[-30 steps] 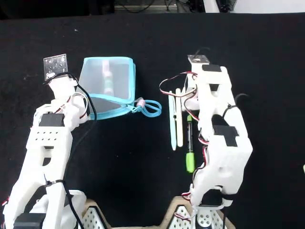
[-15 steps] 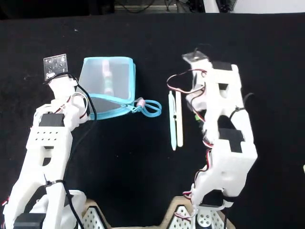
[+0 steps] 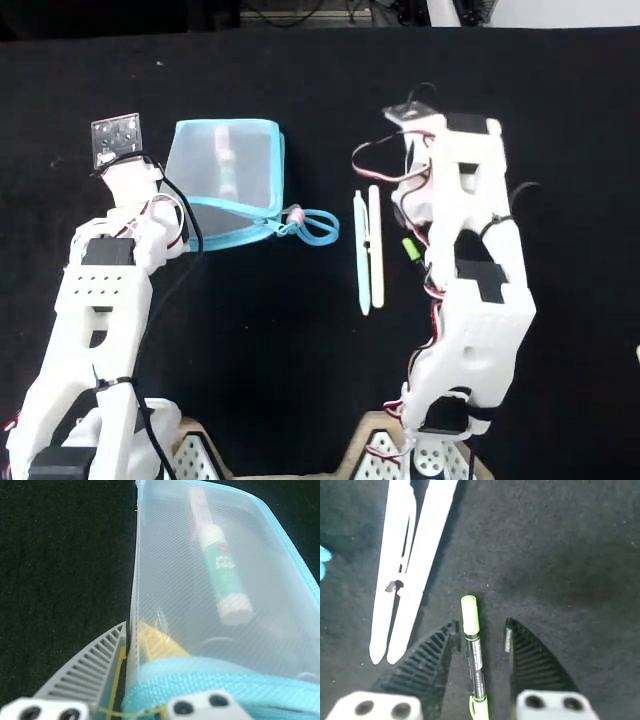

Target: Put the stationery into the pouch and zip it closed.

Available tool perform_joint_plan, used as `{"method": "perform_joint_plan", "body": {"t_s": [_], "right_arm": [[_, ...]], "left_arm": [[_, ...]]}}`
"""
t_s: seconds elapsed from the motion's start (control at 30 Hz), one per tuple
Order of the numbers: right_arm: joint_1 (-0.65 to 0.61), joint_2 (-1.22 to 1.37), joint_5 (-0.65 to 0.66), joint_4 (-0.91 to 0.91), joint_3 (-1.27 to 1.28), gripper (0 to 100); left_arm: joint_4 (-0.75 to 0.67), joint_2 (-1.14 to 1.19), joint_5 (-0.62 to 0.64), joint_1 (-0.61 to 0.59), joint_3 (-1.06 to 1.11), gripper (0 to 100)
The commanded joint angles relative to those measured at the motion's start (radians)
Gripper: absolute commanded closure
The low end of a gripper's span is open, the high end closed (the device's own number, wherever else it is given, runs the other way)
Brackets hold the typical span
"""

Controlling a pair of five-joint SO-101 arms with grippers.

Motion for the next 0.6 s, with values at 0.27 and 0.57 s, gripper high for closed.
{"method": "perform_joint_plan", "body": {"t_s": [0.27, 0.57], "right_arm": [[-0.003, 0.136, 0.006, 0.008, -0.099, 85.8], [0.003, 0.151, 0.072, 0.003, -0.099, 99.4]], "left_arm": [[0.003, 0.018, 0.014, 0.002, 0.044, 97], [0.003, 0.02, 0.014, 0.002, 0.044, 97]]}}
